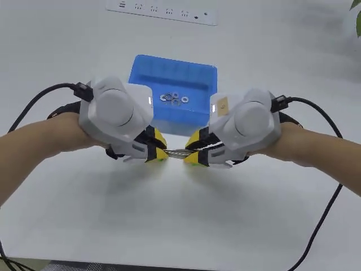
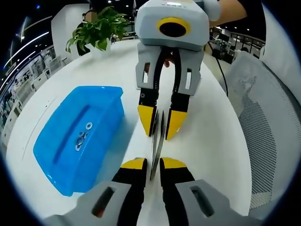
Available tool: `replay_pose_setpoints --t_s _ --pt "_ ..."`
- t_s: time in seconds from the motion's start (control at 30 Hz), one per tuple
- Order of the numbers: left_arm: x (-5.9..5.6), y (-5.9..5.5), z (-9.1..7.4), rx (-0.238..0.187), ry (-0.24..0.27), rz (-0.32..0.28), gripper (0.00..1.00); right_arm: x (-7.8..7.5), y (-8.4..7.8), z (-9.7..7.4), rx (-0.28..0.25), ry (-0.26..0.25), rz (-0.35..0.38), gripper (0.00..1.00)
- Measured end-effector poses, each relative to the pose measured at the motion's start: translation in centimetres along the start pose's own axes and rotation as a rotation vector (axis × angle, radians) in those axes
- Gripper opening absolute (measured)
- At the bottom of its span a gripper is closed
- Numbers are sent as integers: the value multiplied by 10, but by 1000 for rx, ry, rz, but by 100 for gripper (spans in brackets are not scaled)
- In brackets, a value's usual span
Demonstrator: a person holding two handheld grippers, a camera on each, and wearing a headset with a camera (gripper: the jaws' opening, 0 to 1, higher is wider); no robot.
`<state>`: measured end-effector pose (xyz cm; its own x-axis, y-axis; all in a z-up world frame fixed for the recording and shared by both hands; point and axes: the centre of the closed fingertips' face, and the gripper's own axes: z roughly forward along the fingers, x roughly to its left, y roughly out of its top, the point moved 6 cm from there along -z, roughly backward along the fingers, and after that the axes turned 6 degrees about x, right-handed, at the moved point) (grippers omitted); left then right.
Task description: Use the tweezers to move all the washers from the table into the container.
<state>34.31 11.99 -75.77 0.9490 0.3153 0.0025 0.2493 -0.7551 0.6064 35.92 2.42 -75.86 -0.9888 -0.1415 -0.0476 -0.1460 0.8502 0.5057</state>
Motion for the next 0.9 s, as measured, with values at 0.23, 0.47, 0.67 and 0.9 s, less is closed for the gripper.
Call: replay_pose_setpoints --t_s 0.23,0.47,0.67,0.9 --pt "-5 -11 -20 -68 71 -134 26 -1 -4 -30 -107 -115 227 26" --pt "-18 -7 -58 -283 175 -298 54 3 -12 -87 -342 -315 395 38" --pt "-28 -3 -96 -377 291 -353 69 18 -19 -121 -407 -355 465 56" --pt "-41 12 -134 -471 369 -381 92 40 -16 -134 -432 -312 451 77"
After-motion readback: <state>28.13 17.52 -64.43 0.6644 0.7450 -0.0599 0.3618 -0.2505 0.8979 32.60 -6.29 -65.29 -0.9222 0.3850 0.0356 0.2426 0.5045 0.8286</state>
